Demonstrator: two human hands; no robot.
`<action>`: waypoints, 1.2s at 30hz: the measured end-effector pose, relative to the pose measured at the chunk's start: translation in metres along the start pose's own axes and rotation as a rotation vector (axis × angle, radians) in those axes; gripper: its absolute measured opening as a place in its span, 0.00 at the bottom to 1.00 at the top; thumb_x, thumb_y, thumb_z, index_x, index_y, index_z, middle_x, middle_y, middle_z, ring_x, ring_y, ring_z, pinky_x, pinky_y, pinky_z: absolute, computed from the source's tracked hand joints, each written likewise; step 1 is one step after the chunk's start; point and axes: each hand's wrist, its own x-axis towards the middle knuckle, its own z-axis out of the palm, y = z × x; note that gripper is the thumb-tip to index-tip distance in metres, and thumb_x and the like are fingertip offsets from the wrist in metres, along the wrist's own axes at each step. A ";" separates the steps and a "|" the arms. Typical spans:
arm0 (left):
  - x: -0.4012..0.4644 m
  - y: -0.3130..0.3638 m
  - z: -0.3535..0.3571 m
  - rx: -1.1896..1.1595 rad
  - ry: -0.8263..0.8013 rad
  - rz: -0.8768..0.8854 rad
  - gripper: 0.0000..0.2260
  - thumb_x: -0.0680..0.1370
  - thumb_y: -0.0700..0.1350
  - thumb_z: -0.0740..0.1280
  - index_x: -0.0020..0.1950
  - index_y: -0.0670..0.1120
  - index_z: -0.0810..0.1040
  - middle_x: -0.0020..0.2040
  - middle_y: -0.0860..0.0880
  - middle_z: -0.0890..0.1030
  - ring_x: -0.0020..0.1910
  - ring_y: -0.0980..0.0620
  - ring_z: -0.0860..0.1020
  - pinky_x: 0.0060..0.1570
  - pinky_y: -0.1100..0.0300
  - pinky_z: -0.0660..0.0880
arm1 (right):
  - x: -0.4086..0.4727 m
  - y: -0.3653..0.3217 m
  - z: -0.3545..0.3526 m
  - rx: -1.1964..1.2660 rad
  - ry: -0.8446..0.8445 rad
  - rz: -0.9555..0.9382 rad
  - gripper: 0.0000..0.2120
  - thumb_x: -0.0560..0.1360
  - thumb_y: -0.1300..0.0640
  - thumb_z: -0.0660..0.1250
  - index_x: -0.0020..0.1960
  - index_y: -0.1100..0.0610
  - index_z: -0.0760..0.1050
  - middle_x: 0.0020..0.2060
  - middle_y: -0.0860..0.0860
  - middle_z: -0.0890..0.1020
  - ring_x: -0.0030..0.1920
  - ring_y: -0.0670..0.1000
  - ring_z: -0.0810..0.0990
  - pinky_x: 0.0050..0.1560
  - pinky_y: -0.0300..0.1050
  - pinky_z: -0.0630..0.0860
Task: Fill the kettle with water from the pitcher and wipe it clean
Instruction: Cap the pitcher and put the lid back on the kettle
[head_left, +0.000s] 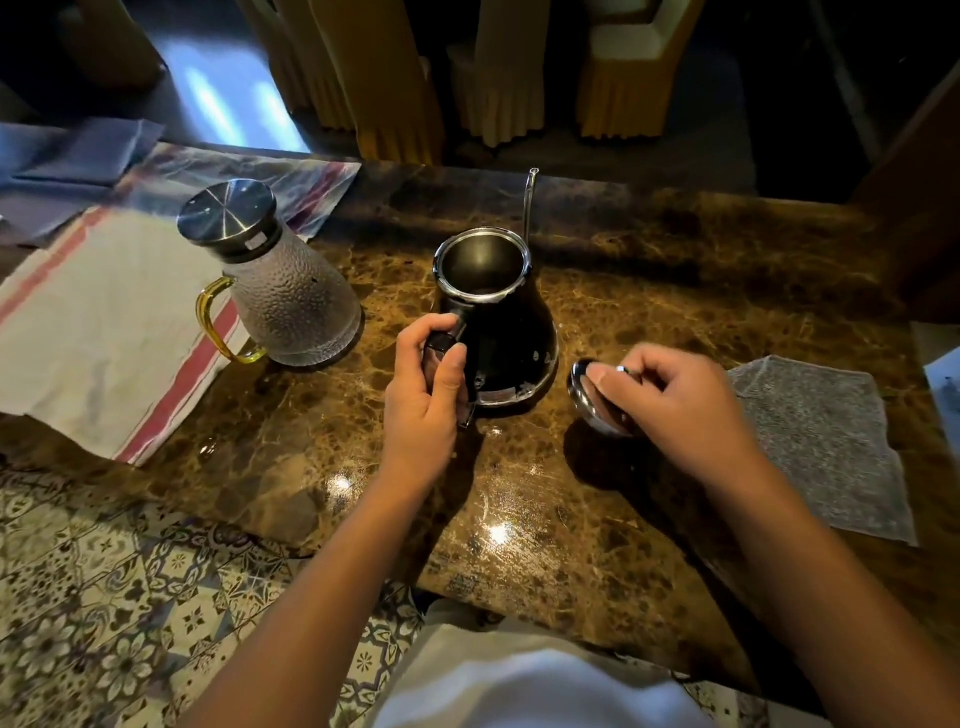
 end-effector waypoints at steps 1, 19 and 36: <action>0.000 0.000 -0.001 0.008 -0.002 0.000 0.12 0.85 0.52 0.60 0.68 0.57 0.69 0.37 0.45 0.74 0.32 0.51 0.75 0.30 0.54 0.74 | 0.006 -0.007 -0.003 0.006 0.016 -0.025 0.18 0.77 0.44 0.72 0.38 0.57 0.79 0.34 0.55 0.83 0.37 0.57 0.81 0.38 0.53 0.78; 0.000 0.002 0.001 0.023 0.016 0.017 0.12 0.85 0.50 0.61 0.68 0.58 0.70 0.41 0.46 0.74 0.36 0.42 0.74 0.34 0.38 0.75 | 0.109 -0.099 0.029 -0.404 0.102 -0.399 0.19 0.79 0.37 0.66 0.43 0.52 0.82 0.37 0.47 0.83 0.41 0.49 0.81 0.43 0.54 0.79; -0.001 0.012 0.001 0.004 -0.013 0.001 0.11 0.83 0.49 0.60 0.66 0.58 0.69 0.38 0.55 0.72 0.32 0.59 0.72 0.32 0.50 0.69 | 0.133 -0.115 0.047 -0.676 -0.151 -0.354 0.17 0.81 0.39 0.63 0.38 0.47 0.75 0.35 0.45 0.77 0.43 0.51 0.79 0.40 0.46 0.68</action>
